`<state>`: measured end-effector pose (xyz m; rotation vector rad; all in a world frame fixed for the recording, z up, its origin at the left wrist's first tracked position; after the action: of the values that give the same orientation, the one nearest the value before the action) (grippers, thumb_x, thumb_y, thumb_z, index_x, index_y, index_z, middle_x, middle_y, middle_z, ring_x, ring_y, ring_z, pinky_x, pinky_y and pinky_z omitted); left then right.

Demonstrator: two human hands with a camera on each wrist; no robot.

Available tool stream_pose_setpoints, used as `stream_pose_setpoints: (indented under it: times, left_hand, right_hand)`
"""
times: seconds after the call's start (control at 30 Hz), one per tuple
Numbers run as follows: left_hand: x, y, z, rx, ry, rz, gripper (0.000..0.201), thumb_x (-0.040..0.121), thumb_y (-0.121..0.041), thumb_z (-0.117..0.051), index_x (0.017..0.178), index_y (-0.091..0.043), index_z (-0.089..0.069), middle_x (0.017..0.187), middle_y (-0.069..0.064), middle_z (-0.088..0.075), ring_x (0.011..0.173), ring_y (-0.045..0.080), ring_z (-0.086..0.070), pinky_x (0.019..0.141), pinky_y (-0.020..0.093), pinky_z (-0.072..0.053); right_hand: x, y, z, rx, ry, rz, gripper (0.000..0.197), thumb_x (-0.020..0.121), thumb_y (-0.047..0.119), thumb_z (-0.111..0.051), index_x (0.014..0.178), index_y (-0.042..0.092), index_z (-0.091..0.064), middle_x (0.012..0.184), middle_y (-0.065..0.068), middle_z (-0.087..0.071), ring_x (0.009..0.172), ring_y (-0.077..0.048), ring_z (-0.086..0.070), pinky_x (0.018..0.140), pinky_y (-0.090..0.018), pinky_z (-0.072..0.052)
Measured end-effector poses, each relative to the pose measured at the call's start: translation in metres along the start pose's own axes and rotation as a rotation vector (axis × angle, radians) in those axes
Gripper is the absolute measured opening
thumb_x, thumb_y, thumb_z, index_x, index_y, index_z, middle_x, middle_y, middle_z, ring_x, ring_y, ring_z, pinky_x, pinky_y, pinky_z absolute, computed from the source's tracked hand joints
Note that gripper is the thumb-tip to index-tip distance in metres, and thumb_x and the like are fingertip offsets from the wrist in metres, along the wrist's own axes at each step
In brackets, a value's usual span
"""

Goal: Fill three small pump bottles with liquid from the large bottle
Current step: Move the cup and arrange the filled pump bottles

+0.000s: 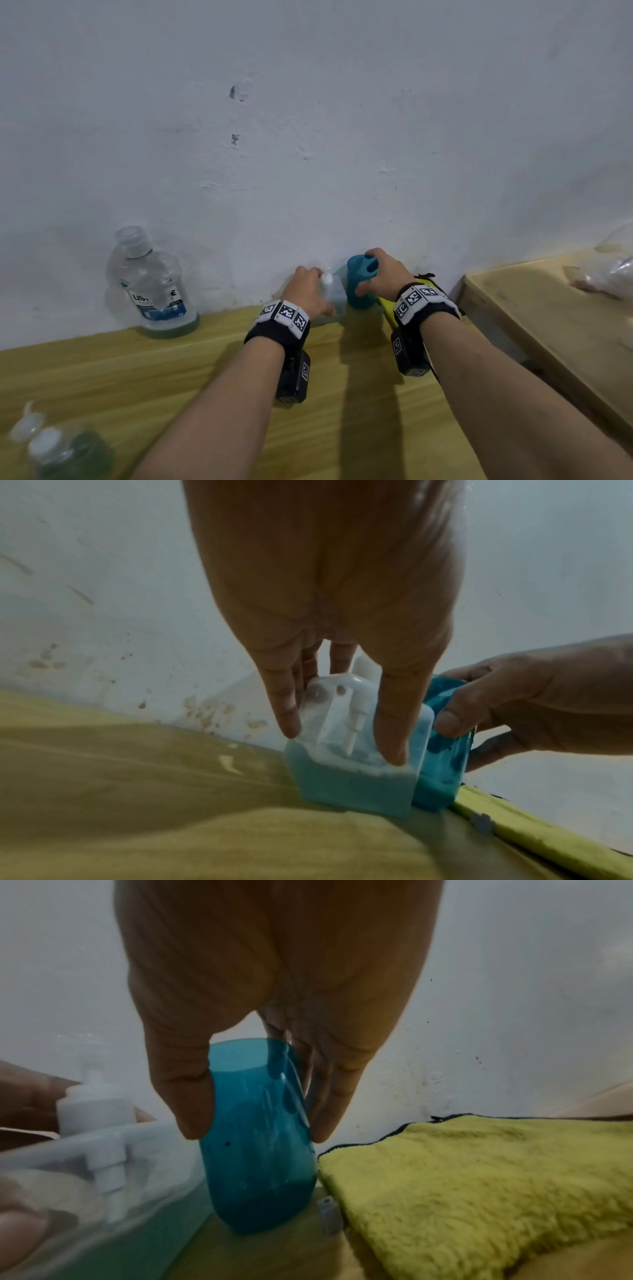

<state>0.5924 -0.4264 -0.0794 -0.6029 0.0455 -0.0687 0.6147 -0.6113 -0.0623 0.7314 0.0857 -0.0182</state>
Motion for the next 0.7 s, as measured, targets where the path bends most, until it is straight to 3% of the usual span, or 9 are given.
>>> stream_pose_setpoints:
  times: [0.3, 0.53, 0.7]
  left_hand:
    - [0.0, -0.004, -0.009, 0.046, -0.043, -0.013, 0.076, 0.069, -0.028, -0.086, 0.134, -0.015, -0.048, 0.123, 0.007, -0.043, 0.111, 0.028, -0.054, 0.099, 0.035, -0.047]
    - [-0.003, -0.015, -0.002, 0.117, -0.01, 0.022, 0.081, 0.068, -0.032, -0.086, 0.134, -0.011, -0.044, 0.128, 0.01, -0.04, 0.116, 0.03, -0.053, 0.101, 0.037, -0.045]
    - [-0.018, -0.03, 0.016, 0.155, -0.057, 0.035, 0.08, 0.075, -0.016, -0.081, 0.14, -0.01, -0.036, 0.138, 0.012, -0.034, 0.121, 0.031, -0.051, 0.099, 0.036, -0.047]
  right_hand:
    - [0.003, -0.006, 0.002, 0.011, 0.005, -0.006, 0.082, 0.073, 0.015, -0.081, 0.141, 0.021, -0.036, 0.136, -0.011, -0.05, 0.117, -0.031, -0.055, 0.092, -0.039, -0.052]
    - [-0.012, -0.001, 0.014, 0.054, -0.012, -0.019, 0.114, 0.064, 0.012, -0.089, 0.151, 0.026, -0.017, 0.151, -0.013, -0.033, 0.133, -0.036, -0.043, 0.102, -0.048, -0.046]
    - [-0.037, 0.003, 0.028, 0.033, -0.045, -0.009, 0.112, 0.065, 0.014, -0.089, 0.15, 0.026, -0.018, 0.152, -0.012, -0.03, 0.136, -0.034, -0.039, 0.103, -0.047, -0.042]
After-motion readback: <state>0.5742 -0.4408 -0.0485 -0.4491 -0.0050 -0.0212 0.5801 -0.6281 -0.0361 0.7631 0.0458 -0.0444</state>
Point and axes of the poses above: each hand's wrist, its own x-axis towards the middle knuckle, its own z-axis out of the back of the hand, y = z × x, the point moved 2 cm from there along x, towards the middle knuckle
